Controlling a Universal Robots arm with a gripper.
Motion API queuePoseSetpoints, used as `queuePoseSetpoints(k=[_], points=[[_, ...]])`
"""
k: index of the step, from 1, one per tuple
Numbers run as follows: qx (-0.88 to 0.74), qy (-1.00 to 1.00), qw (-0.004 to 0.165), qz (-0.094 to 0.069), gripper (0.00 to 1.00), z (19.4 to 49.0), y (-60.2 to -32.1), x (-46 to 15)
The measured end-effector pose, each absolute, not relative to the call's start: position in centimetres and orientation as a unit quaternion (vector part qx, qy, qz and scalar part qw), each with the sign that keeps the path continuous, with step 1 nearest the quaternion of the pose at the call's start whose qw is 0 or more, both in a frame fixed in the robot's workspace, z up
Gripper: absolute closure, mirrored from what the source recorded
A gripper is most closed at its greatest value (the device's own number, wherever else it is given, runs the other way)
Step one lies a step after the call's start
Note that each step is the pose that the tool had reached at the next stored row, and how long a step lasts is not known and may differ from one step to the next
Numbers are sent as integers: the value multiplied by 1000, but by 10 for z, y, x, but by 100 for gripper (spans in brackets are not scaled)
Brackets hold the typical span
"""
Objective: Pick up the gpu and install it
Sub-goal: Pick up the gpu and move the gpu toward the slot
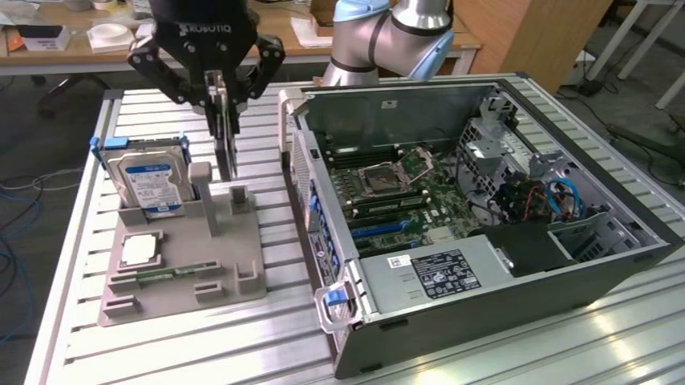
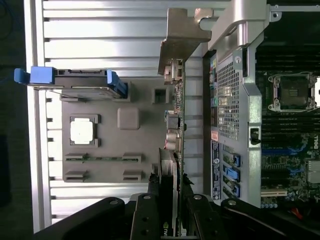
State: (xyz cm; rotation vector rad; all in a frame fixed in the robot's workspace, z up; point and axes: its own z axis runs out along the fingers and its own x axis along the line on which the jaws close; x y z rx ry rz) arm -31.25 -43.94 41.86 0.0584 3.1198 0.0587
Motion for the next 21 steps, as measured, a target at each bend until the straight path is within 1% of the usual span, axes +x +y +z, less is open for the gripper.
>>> queuePoseSetpoints(k=[5,9,13,21], points=[[19,1000,10,18,73,433,-439,-312],[18,1000,11,-15,73,434,-439,-312],[18,1000,11,-15,73,434,-439,-310],[18,1000,11,-12,73,434,-439,-282]])
